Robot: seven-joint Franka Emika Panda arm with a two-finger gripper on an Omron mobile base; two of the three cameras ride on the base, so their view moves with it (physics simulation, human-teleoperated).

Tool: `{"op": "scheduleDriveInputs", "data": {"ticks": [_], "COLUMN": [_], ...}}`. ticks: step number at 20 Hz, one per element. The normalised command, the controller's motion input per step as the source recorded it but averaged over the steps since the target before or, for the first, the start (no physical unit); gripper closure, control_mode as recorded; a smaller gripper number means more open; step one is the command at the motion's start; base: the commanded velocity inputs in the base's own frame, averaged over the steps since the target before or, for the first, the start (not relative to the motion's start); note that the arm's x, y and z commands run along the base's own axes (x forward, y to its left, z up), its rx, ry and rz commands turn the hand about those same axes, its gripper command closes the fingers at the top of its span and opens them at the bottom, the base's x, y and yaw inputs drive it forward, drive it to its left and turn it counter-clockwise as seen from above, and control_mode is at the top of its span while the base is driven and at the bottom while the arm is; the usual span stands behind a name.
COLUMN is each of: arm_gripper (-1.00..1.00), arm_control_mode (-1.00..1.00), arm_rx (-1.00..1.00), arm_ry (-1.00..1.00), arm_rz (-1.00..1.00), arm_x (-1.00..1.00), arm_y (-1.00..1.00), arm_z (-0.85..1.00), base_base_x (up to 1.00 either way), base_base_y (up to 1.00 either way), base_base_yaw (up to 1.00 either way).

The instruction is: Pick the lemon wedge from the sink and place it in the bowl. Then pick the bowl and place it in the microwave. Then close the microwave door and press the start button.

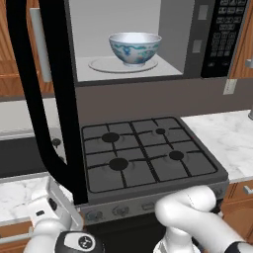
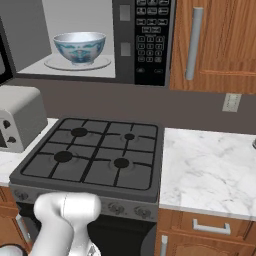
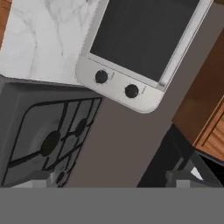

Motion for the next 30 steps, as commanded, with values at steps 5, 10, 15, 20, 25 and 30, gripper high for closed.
{"op": "scheduleDriveInputs", "data": {"ticks": [5,10,15,20,25,30], "arm_gripper": [-1.0,-1.0,-1.0,-1.0,-1.0,-1.0], "arm_control_mode": [-1.0,-1.0,-1.0,-1.0,-1.0,-1.0], "arm_rx": [0.0,0.0,0.04,0.1,0.14,0.2], "arm_ry": [-0.09,-0.14,-0.11,-0.12,-0.17,-0.22], "arm_rz": [-0.09,-0.08,-0.1,-0.07,-0.05,-0.01], "arm_x": [0.0,0.0,0.0,0.0,-0.13,-0.31], "arm_y": [0.62,0.13,-0.01,-0.21,-0.4,-0.65], "arm_z": [0.0,0.11,0.44,0.6,0.6,0.63], "base_base_x": [0.0,0.0,0.0,0.0,0.0,0.0], "base_base_y": [0.0,0.0,0.0,0.0,0.0,0.0], "base_base_yaw": [0.0,0.0,0.0,0.0,0.0,0.0]}}
